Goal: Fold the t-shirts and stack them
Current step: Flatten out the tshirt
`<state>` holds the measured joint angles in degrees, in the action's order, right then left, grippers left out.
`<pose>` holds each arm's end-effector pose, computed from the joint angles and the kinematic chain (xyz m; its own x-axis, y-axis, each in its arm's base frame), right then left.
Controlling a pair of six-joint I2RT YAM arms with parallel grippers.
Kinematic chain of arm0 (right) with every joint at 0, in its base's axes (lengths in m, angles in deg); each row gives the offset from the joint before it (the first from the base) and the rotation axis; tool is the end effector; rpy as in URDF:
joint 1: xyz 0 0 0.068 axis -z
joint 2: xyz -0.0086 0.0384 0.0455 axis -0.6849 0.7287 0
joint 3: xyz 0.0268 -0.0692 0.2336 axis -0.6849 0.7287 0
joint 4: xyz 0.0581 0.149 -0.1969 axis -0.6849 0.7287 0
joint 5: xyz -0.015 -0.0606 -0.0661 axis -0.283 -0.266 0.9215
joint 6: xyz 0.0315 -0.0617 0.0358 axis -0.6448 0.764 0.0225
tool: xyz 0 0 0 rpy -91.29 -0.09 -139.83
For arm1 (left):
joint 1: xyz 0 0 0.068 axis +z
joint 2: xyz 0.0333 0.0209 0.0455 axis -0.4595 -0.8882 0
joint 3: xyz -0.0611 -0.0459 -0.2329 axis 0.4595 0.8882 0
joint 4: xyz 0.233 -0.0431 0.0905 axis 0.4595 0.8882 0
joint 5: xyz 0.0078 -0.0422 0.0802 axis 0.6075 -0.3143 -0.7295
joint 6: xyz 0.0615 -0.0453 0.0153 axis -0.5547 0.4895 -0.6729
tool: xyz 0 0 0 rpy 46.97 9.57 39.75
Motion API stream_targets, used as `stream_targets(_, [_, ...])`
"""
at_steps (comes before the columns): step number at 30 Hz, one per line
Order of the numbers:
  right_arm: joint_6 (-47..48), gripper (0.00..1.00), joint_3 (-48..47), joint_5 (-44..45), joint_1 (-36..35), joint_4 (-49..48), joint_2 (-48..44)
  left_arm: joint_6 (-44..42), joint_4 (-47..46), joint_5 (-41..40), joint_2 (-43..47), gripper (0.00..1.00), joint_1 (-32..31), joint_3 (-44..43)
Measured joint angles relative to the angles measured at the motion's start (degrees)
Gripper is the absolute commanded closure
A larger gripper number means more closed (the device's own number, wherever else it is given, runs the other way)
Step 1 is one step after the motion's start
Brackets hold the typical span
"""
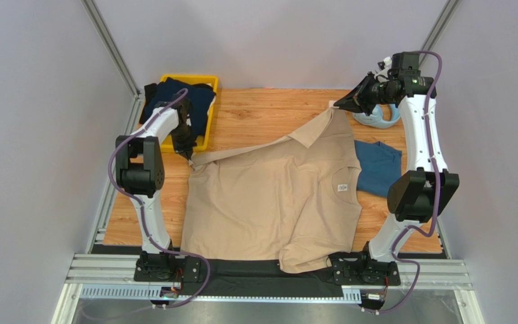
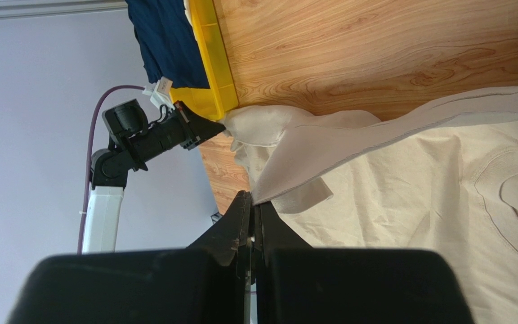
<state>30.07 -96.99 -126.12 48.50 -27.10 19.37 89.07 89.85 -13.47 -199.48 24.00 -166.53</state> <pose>0.3734 0.0081 0.3425 -0.8196 0.5427 -0.1837 0.2239 0.5986 0.7692 0.3933 -0.0195 0.1364 -0.9308 -0.3142 -0.1868 -0.3168 0.9484 -0.0167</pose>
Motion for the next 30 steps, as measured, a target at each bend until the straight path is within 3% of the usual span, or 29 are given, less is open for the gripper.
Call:
stream_targets(20, [0.02, 1.0, -1.81, -0.15, 0.0, 1.14, 0.39, -0.33, 14.88, -0.63, -9.46, 1.0, 1.68, -18.64])
stream_targets(30, [2.03, 1.0, -1.77, 0.0, 0.0, 1.99, 0.42, -1.29, 16.5, 2.97, -10.38, 1.0, 2.32, -21.18])
